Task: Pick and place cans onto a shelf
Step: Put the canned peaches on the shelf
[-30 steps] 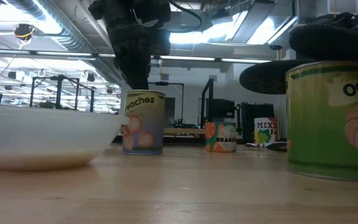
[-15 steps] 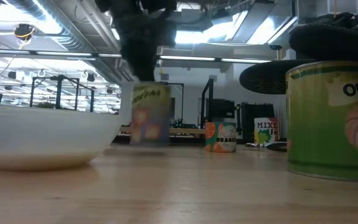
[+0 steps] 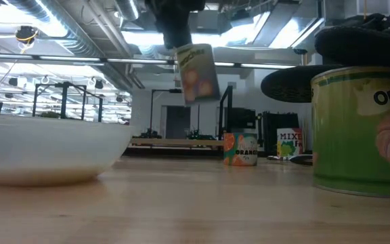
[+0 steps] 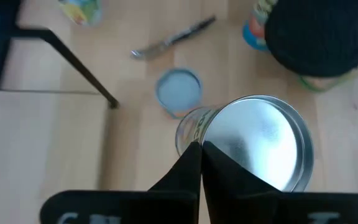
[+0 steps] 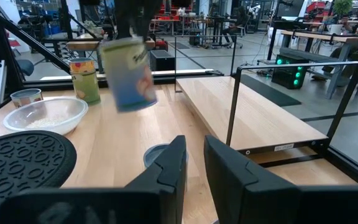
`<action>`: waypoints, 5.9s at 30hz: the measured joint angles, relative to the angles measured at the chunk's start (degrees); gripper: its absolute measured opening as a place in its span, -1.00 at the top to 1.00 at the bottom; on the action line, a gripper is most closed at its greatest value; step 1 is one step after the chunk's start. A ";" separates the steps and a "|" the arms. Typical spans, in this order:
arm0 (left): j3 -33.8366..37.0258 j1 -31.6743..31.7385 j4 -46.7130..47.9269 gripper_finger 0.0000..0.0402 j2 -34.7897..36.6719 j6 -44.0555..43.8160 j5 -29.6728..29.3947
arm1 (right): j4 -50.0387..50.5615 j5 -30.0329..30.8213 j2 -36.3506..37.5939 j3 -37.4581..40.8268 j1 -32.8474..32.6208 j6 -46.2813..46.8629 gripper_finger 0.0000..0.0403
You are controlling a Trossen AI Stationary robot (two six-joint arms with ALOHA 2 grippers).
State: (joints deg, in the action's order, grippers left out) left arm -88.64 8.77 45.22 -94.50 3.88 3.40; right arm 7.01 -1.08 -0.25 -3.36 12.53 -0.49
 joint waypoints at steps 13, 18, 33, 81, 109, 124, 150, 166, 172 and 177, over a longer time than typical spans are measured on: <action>-10.64 9.34 3.42 1.00 0.04 7.19 -2.47 | 0.00 0.00 0.02 0.00 -0.01 0.00 0.68; -12.81 14.19 2.16 1.00 0.07 8.83 -2.48 | 0.00 0.00 0.01 0.00 0.00 0.01 0.68; -12.93 27.27 -6.11 1.00 -6.90 9.92 3.18 | 0.02 0.00 0.01 0.00 -0.01 0.00 0.68; -12.69 28.53 -7.40 1.00 -19.00 5.62 2.12 | 0.02 0.00 0.00 0.00 -0.01 0.01 0.68; -12.77 28.28 -7.57 0.96 -19.34 4.11 -0.98 | 0.00 0.00 0.01 0.00 0.00 0.01 0.68; -12.77 28.27 -7.61 0.83 -19.34 4.19 -1.58 | 0.00 0.00 0.02 0.00 0.00 0.00 0.68; -12.55 26.66 -10.79 0.45 -19.27 4.20 -2.36 | 0.00 0.00 0.01 0.00 -0.01 0.01 0.68; -10.36 26.26 -10.35 0.45 -19.23 -0.31 -2.96 | 0.01 0.00 0.02 0.00 -0.01 0.01 0.68; -10.36 26.15 -10.33 0.45 -19.95 1.13 -2.84 | 0.00 -0.02 0.00 0.00 -0.02 0.02 0.68; -10.45 26.23 -10.69 0.45 -21.01 1.20 -3.24 | 0.00 0.00 0.01 0.00 0.00 0.02 0.68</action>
State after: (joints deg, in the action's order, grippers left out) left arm -99.09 35.00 34.53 -115.51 5.08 0.16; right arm 7.01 -1.08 -0.24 -3.36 12.53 -0.47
